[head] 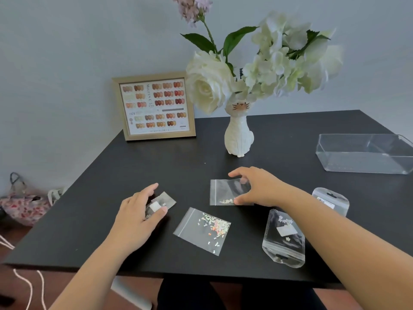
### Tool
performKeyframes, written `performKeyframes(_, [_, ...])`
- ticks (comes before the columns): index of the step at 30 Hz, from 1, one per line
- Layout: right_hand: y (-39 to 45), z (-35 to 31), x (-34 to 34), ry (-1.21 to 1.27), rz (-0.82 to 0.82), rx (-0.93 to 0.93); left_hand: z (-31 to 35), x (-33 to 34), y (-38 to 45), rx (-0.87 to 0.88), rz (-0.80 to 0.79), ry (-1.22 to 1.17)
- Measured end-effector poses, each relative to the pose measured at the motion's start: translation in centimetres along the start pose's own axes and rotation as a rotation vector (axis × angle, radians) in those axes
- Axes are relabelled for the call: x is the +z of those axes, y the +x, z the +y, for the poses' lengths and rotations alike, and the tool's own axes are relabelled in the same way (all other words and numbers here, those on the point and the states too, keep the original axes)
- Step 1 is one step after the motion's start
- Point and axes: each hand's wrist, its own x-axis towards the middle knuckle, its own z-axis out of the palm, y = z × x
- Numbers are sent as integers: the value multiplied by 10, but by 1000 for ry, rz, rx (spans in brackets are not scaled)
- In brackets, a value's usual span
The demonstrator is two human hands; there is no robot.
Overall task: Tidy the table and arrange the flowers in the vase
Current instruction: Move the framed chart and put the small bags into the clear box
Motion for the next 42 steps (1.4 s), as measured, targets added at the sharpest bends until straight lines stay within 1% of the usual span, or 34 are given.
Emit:
performKeyframes(2, [-2,3,2,76,21,-7,-2,1,-1,-21,63,40])
performKeyframes(4, [-3,7,5,154,64,-17,-3,1,-1,-49,65,14])
performKeyframes(8, [-10,14,5,315,145,-89,4,2,4,-88,47,-238])
performKeyframes(11, [-19,23,-3,435,251,-99,21,5,12,-71,59,-335])
performKeyframes(16, [-38,55,-47,521,515,-29,78,26,31,100,-36,-345])
performKeyframes(21, [-69,100,-106,884,771,83,152,53,52,311,-48,-343])
performKeyframes(23, [-80,121,-124,955,862,145,179,65,60,375,-62,-361])
performKeyframes(27, [-94,158,-145,920,1049,265,228,94,74,474,-122,-391])
performKeyframes(29, [-95,170,-146,860,1082,296,251,109,80,540,-115,-408])
performKeyframes(32, [-95,182,-145,771,1110,263,283,132,87,619,-102,-395])
performKeyframes(36, [-93,195,-153,716,1161,253,314,154,96,631,-111,-458])
performKeyframes(39, [-91,206,-157,614,1094,341,332,168,105,582,-104,-519])
performKeyframes(42, [-92,215,-156,462,993,432,345,183,113,500,-157,-526])
